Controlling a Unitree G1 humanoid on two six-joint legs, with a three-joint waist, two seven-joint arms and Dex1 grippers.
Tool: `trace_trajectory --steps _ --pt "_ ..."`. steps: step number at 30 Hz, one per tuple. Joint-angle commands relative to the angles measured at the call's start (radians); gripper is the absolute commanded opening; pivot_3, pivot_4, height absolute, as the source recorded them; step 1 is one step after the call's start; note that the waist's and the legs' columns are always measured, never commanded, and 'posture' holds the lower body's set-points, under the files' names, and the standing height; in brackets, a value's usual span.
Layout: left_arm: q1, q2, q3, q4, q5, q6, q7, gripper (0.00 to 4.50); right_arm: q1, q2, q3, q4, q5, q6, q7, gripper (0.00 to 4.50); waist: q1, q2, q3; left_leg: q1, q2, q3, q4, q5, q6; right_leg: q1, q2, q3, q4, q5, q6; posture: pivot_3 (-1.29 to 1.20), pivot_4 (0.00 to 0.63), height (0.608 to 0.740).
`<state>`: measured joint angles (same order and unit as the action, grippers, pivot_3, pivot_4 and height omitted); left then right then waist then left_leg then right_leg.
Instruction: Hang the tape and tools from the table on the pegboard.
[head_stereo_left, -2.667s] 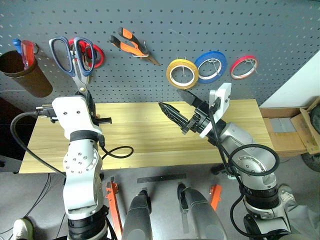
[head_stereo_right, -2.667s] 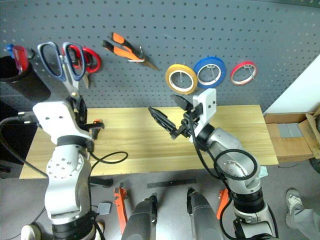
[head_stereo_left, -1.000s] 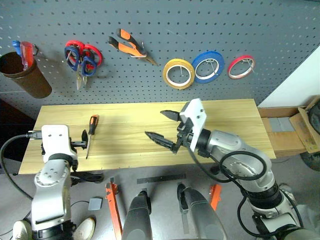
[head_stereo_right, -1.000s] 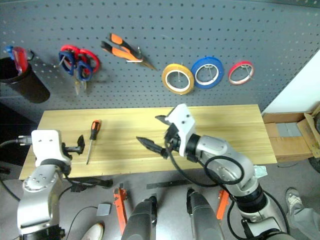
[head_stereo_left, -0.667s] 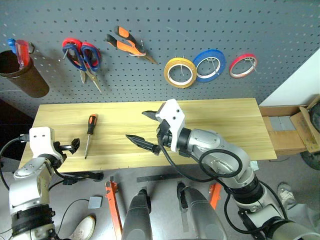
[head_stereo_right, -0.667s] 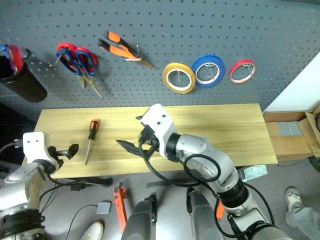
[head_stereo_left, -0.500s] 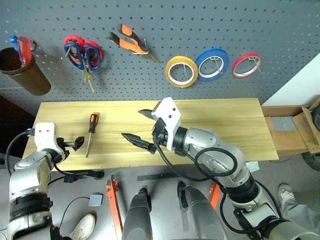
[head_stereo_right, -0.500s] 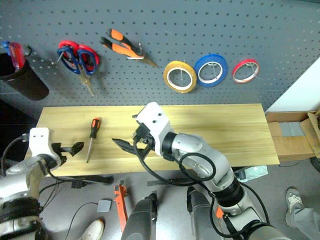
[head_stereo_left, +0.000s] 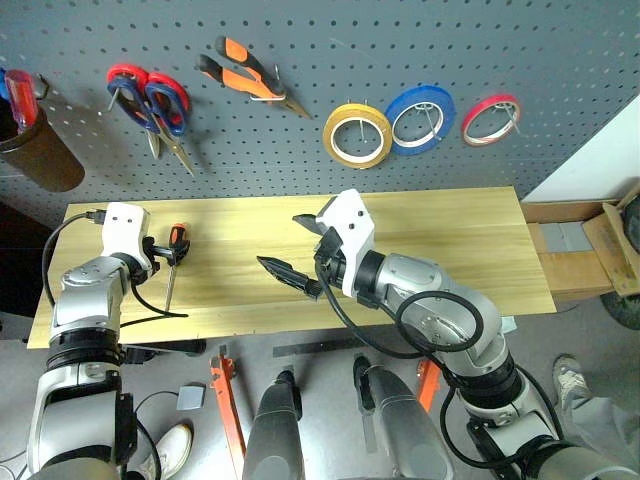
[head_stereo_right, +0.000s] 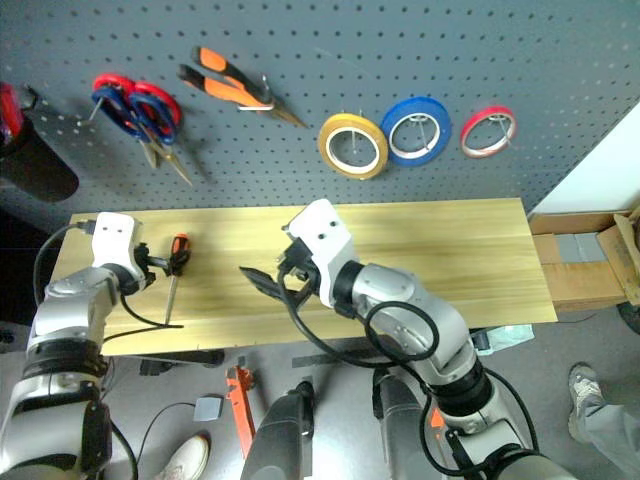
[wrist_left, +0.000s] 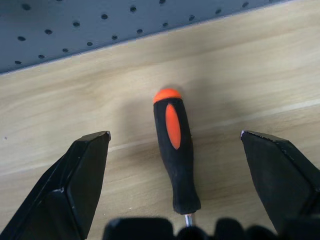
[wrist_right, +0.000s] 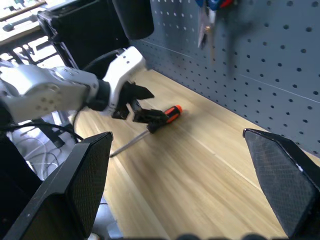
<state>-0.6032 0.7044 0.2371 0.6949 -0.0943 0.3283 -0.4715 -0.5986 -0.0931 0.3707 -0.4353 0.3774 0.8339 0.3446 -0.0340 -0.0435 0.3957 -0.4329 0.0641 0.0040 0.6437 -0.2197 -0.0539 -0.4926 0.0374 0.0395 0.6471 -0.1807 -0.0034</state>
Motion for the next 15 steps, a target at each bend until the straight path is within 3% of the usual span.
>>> trace_trajectory --steps 1,14,15 --pt "-0.018 0.019 -0.004 0.033 0.013 -0.013 0.016 4.49 0.013 0.007 -0.036 -0.069 0.027 0.027 -0.006 4.5 0.002 0.0 0.003 0.0 0.0 0.0 0.0 0.0 0.0 0.0 0.0 0.0 0.0 0.0 0.0 -0.03 0.487 0.74" --pt "-0.082 0.0 -0.025 0.219 0.009 -0.034 -0.035 4.49 0.072 -0.046 -0.157 -0.213 0.098 0.204 -0.047 4.5 0.001 0.003 0.021 0.0 -0.001 0.001 0.0 0.0 0.0 0.0 -0.003 0.0 0.0 0.0 0.001 -0.05 0.506 0.74" --pt "-0.096 0.0 -0.03 0.23 0.016 -0.041 -0.028 4.32 0.074 -0.043 -0.158 -0.215 0.099 0.207 -0.054 4.5 0.001 0.003 0.022 0.0 -0.001 0.001 0.0 0.0 -0.001 0.0 -0.003 0.0 0.0 0.0 0.001 -0.05 0.509 0.74"
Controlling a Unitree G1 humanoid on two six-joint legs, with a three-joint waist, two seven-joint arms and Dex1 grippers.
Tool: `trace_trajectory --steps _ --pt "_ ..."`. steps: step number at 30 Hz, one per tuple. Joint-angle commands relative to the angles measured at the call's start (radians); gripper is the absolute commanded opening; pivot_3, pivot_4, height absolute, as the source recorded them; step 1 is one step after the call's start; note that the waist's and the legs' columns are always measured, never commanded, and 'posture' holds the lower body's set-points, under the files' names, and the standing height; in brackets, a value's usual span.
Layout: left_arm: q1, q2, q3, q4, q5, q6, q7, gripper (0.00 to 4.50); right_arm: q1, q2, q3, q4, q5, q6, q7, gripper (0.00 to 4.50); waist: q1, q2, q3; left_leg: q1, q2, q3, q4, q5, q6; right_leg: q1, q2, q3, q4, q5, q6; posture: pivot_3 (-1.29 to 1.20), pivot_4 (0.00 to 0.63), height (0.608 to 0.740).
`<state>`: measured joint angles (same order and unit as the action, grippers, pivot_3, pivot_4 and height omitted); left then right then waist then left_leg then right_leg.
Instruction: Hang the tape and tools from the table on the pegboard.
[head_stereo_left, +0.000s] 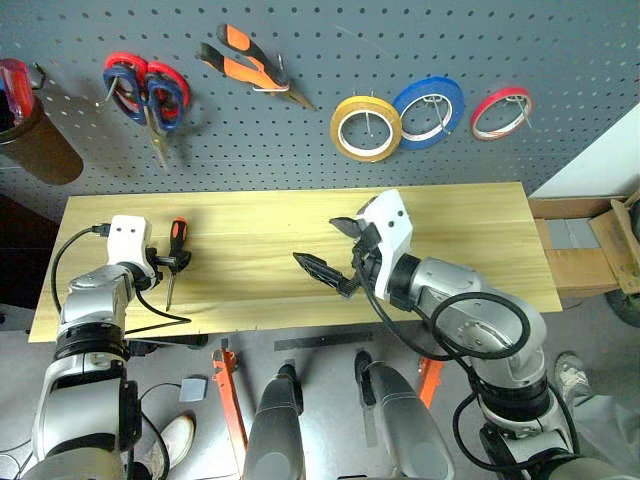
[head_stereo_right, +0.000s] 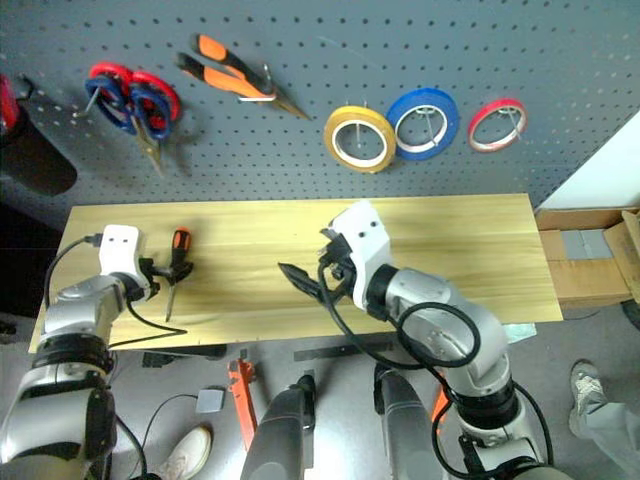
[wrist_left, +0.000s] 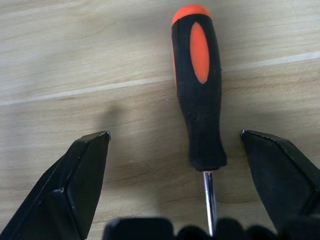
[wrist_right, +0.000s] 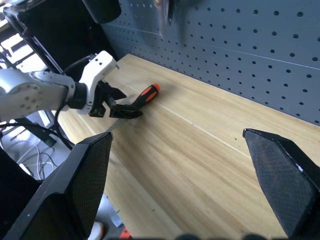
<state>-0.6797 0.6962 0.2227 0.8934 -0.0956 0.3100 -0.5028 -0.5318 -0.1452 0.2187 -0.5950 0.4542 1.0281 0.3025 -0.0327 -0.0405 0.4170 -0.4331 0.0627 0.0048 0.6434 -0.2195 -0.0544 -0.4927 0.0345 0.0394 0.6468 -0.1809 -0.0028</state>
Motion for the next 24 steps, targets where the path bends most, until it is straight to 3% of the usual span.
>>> trace_trajectory --steps 1,4,11,16,19,24 --pt "-0.031 0.008 -0.018 0.038 0.021 -0.027 0.008 4.12 0.008 0.012 -0.007 -0.057 0.023 0.015 -0.016 4.5 0.0 0.001 0.002 0.0 0.0 0.0 0.0 0.0 0.0 0.0 0.0 0.0 0.0 0.0 0.0 -0.05 0.509 0.74" --pt "-0.049 0.014 -0.025 0.046 0.023 -0.028 0.006 3.24 0.008 0.021 -0.001 -0.058 0.021 0.016 -0.028 4.5 0.0 0.001 0.003 0.0 0.0 0.0 0.0 0.0 0.0 0.0 0.0 0.0 -0.001 0.0 0.0 -0.05 0.499 0.74" --pt "-0.057 0.026 -0.018 0.046 0.023 -0.027 0.007 0.71 0.008 0.019 0.001 -0.047 0.011 -0.002 -0.031 4.5 -0.002 0.001 0.003 -0.001 0.0 0.001 -0.002 0.0 -0.001 -0.001 0.0 0.001 -0.002 -0.001 0.002 -0.04 0.477 0.74" --pt "-0.003 0.017 -0.001 -0.051 0.002 0.005 0.014 0.68 0.002 0.016 0.001 -0.032 0.014 -0.036 -0.01 4.5 -0.003 0.0 0.002 -0.001 0.0 0.002 -0.002 -0.001 -0.001 -0.001 0.0 0.001 -0.002 -0.001 0.002 -0.04 0.441 0.74" --pt "0.096 -0.009 0.026 -0.245 -0.025 0.06 0.052 0.68 0.003 0.0 -0.001 -0.018 0.012 -0.074 0.02 4.5 -0.004 0.0 0.001 -0.001 0.0 0.001 -0.002 -0.001 -0.002 -0.001 0.0 0.001 -0.002 -0.001 0.002 -0.04 0.404 0.74" --pt "0.361 -0.098 0.082 -0.801 -0.032 0.199 0.192 0.68 0.006 0.033 -0.083 -0.04 0.128 -0.126 0.094 4.5 0.0 -0.005 -0.003 -0.003 0.0 0.001 -0.001 -0.002 -0.004 -0.001 -0.001 0.0 -0.002 -0.001 0.002 -0.03 0.348 0.74"
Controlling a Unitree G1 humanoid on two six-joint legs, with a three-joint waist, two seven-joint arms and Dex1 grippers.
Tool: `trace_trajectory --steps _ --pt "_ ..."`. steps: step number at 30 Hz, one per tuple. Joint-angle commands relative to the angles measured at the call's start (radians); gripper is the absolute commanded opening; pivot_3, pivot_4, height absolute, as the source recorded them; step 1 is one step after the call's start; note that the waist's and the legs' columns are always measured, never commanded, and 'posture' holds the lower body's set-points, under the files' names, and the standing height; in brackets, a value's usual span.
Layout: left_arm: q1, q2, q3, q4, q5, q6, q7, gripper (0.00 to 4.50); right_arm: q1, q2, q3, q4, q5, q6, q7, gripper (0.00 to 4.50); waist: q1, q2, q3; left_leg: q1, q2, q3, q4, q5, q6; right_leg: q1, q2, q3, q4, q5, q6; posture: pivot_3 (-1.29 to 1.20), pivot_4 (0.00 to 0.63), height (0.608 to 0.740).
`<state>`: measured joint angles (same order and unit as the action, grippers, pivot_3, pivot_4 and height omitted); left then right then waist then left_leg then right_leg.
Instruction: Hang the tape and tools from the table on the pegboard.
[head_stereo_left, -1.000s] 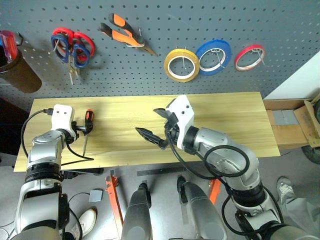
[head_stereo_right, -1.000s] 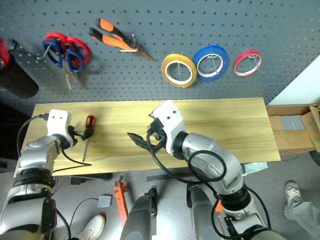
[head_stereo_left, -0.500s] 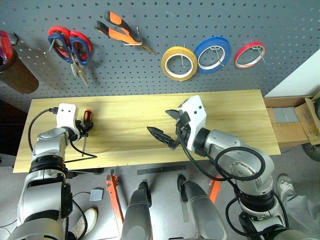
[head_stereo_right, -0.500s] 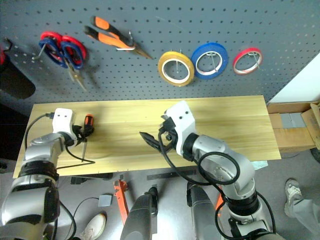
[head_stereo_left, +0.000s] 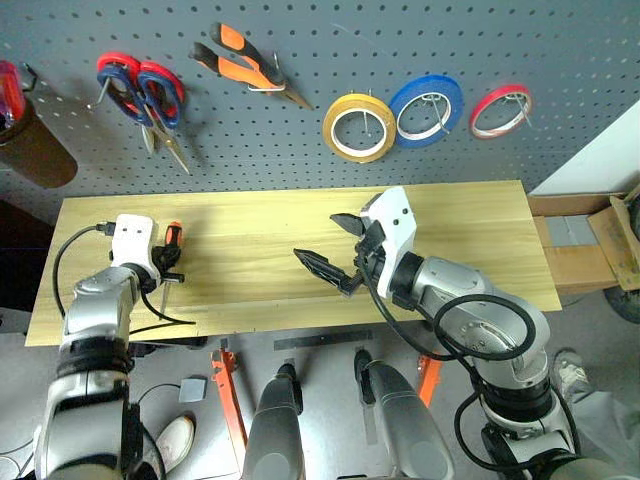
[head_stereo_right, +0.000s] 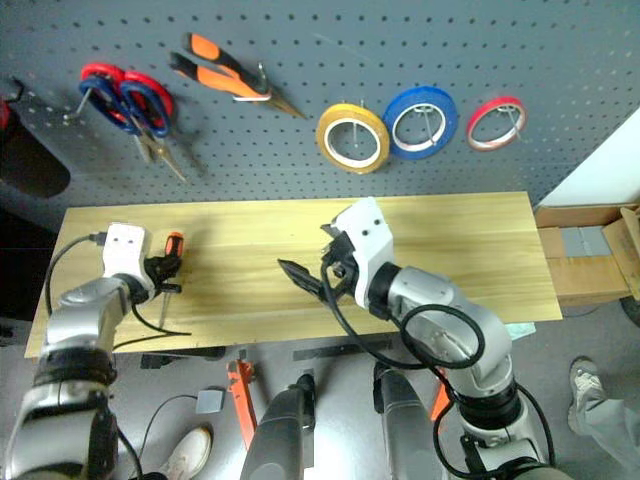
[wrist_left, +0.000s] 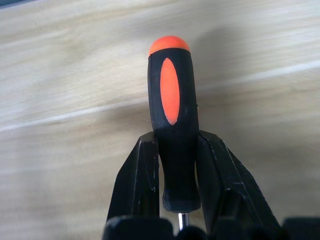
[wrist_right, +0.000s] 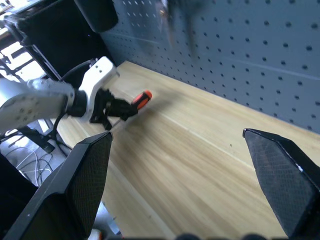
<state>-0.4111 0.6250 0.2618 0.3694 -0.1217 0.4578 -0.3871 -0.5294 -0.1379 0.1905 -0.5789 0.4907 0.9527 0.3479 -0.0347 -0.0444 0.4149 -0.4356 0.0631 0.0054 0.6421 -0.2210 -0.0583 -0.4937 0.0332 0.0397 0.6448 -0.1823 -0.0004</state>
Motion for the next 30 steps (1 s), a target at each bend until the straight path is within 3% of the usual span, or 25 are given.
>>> trace_trajectory --steps 1,7,11,14,18,22,30 --pt "0.129 -0.048 0.05 -0.359 -0.003 0.067 0.1 0.68 0.009 0.034 -0.068 -0.059 0.121 -0.056 0.064 4.5 0.003 -0.003 -0.003 0.0 0.0 0.0 0.0 0.0 0.0 0.0 0.0 0.0 0.001 0.0 0.0 -0.02 0.33 0.74" --pt "0.272 -0.202 0.012 -0.815 0.055 0.148 0.267 0.68 0.02 0.055 -0.16 -0.049 0.359 -0.034 0.125 4.5 0.008 -0.012 -0.028 -0.001 -0.001 -0.003 0.001 0.0 -0.001 0.001 -0.001 -0.002 0.0 0.001 0.001 0.04 0.273 0.74" --pt "0.284 -0.226 -0.031 -1.037 0.268 0.191 0.435 0.68 -0.032 0.076 -0.146 0.017 0.325 -0.112 0.109 4.5 0.007 -0.019 -0.053 -0.001 -0.002 -0.002 0.003 0.0 -0.001 0.002 -0.001 -0.002 0.0 0.001 0.002 0.06 0.245 0.74" --pt "0.192 -0.186 -0.023 -1.098 0.389 0.21 0.495 0.68 -0.088 0.134 -0.143 0.071 0.282 -0.193 0.067 4.5 0.005 -0.02 -0.067 0.001 -0.001 -0.002 0.003 0.0 0.0 0.002 0.001 -0.001 0.001 0.004 -0.001 0.08 0.233 0.74" --pt "-0.029 -0.083 0.01 -0.974 0.406 0.138 0.476 0.68 -0.16 0.202 -0.134 0.126 0.223 -0.299 0.025 4.5 0.009 -0.021 -0.085 0.001 0.001 -0.005 0.003 0.003 0.002 0.003 0.005 -0.004 0.001 0.007 -0.003 0.09 0.224 0.74" --pt "-0.236 0.008 0.031 -0.644 0.361 -0.046 0.462 0.68 -0.216 0.228 -0.11 0.177 0.171 -0.388 0.035 4.5 0.011 -0.02 -0.095 0.003 -0.001 -0.002 0.003 0.003 0.002 0.005 0.006 -0.004 0.001 0.007 -0.002 0.07 0.248 0.74" --pt "-0.453 0.058 0.063 -0.075 0.242 -0.383 0.437 0.68 -0.234 0.249 -0.103 0.227 0.141 -0.437 0.01 4.5 0.016 -0.021 -0.095 0.002 -0.001 0.0 0.003 0.003 0.002 0.003 0.001 -0.005 0.001 0.011 -0.005 0.04 0.264 0.74"
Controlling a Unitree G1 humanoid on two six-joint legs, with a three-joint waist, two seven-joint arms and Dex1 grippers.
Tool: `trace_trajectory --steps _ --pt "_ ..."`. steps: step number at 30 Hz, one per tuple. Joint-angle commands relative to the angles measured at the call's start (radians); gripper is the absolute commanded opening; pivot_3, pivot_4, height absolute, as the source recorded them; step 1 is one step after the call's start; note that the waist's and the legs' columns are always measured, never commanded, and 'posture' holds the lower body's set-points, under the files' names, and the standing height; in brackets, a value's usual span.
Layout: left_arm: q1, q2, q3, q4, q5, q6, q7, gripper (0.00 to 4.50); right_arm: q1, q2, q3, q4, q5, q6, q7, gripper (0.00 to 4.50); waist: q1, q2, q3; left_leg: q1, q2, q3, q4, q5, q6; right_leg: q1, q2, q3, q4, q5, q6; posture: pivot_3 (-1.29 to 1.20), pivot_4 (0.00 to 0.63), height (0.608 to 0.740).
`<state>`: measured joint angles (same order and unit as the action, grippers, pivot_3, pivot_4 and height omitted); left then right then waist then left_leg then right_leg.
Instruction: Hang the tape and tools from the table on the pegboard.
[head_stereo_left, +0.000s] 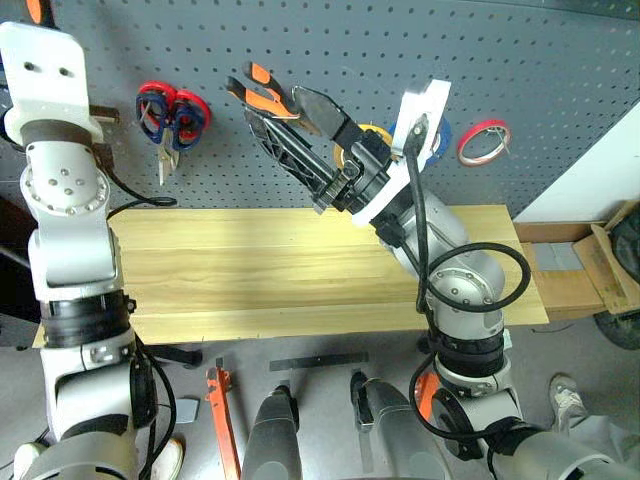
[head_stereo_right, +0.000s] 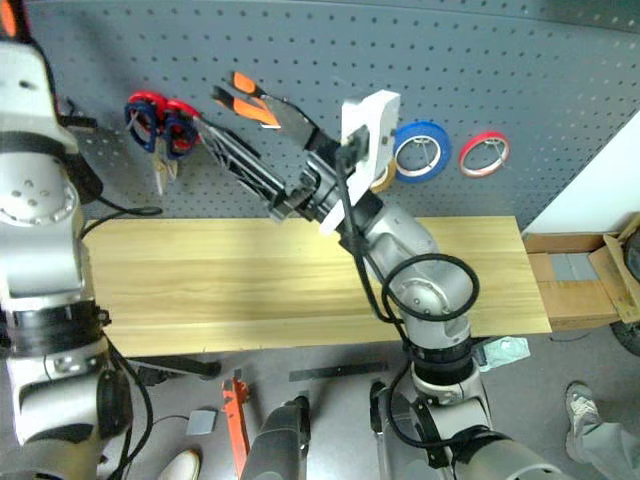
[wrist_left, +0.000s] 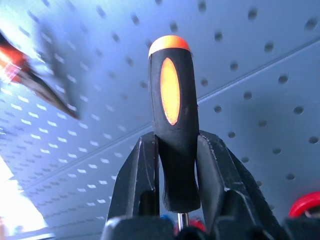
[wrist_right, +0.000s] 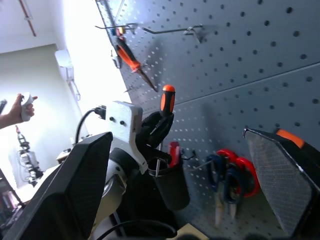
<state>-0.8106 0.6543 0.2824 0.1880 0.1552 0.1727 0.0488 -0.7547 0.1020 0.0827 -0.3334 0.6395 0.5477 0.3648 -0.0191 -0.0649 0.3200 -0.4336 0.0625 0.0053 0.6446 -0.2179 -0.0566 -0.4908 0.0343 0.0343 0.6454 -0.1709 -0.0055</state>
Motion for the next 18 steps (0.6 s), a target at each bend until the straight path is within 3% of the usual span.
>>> trace_trajectory --steps 1,10,18 --pt "-0.082 0.039 0.037 0.163 -0.04 -0.13 -0.001 0.68 -0.012 0.009 0.004 -0.017 -0.009 -0.033 -0.011 4.5 0.0 0.0 0.0 0.0 0.0 0.0 0.0 0.0 0.0 0.0 0.0 0.0 0.0 0.0 0.0 0.03 0.264 0.74" --pt "-0.267 0.093 -0.037 0.464 -0.027 -0.335 -0.024 0.68 -0.008 0.0 -0.005 -0.013 -0.022 -0.037 -0.03 4.5 0.006 0.0 0.0 -0.001 0.0 -0.001 0.001 0.0 0.0 0.0 0.0 -0.003 0.002 0.001 -0.002 0.02 0.275 0.74" --pt "-0.172 0.091 -0.019 0.371 -0.051 -0.301 -0.035 0.68 -0.012 0.0 0.004 0.0 -0.033 -0.048 -0.03 4.5 0.002 0.0 0.0 0.001 0.0 -0.001 0.002 0.003 -0.002 0.0 0.0 -0.002 0.004 0.002 -0.003 0.04 0.269 0.74"
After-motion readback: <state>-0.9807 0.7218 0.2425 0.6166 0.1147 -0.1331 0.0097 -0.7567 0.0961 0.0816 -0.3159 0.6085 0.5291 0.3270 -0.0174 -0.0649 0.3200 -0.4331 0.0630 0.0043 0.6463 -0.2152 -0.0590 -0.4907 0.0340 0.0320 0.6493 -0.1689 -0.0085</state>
